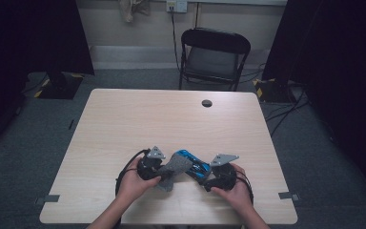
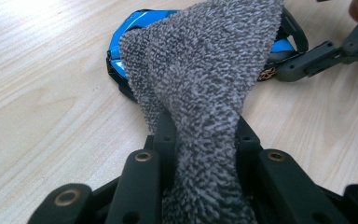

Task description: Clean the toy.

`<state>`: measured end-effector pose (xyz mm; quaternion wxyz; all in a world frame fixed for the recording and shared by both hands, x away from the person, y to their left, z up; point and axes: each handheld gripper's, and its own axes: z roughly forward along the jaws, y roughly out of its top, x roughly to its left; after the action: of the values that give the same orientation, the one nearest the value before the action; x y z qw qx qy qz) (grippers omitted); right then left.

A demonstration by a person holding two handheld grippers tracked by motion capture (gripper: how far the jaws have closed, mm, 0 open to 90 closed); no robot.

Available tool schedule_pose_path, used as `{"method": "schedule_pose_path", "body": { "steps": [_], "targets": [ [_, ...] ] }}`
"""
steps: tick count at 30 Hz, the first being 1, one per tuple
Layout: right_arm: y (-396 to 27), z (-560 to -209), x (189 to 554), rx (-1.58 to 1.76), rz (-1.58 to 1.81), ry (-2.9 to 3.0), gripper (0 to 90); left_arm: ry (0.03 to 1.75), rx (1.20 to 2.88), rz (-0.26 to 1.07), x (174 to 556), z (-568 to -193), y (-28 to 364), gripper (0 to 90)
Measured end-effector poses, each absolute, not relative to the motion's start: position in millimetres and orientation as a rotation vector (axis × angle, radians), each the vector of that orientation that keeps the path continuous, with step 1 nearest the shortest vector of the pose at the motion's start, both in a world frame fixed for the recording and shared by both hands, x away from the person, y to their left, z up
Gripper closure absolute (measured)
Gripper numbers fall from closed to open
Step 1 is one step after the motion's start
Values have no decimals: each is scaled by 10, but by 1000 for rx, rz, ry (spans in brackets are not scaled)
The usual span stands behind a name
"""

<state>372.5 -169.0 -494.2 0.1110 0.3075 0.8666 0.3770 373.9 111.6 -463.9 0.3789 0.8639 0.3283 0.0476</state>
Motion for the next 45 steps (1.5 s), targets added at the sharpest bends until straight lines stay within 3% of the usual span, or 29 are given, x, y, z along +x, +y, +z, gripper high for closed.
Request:
{"method": "schedule_pose_path", "body": {
  "steps": [9,24,26,30,33,36,37,39,45],
  "targets": [
    [-1748,-4719,3725,928,1198,2517,229,836,2220,125,3752,-4644,1102,708],
    [-1724,-4747,3868,994,1150,2542,427,741,2281,121,3555,-4643,955,682],
    [-1720,-4747,3868,996,1159,2545,441,744,2257,102,3563,-4664,952,638],
    [-1719,-4750,3865,995,1162,2541,441,741,2176,179,3590,-4631,962,396],
    [-1725,-4752,3864,993,1165,2542,444,713,2154,200,3618,-4595,955,341],
    [-1721,-4754,3865,988,1167,2540,444,715,2163,175,3652,-4653,930,423],
    [-1719,-4756,3866,984,1169,2540,445,704,2175,159,3658,-4683,921,532],
    [-1720,-4761,3870,983,1176,2538,445,686,2186,149,3648,-4700,909,641],
    [-1718,-4767,3873,987,1184,2535,448,637,2210,37,3509,-4640,797,730]
  ]
}}
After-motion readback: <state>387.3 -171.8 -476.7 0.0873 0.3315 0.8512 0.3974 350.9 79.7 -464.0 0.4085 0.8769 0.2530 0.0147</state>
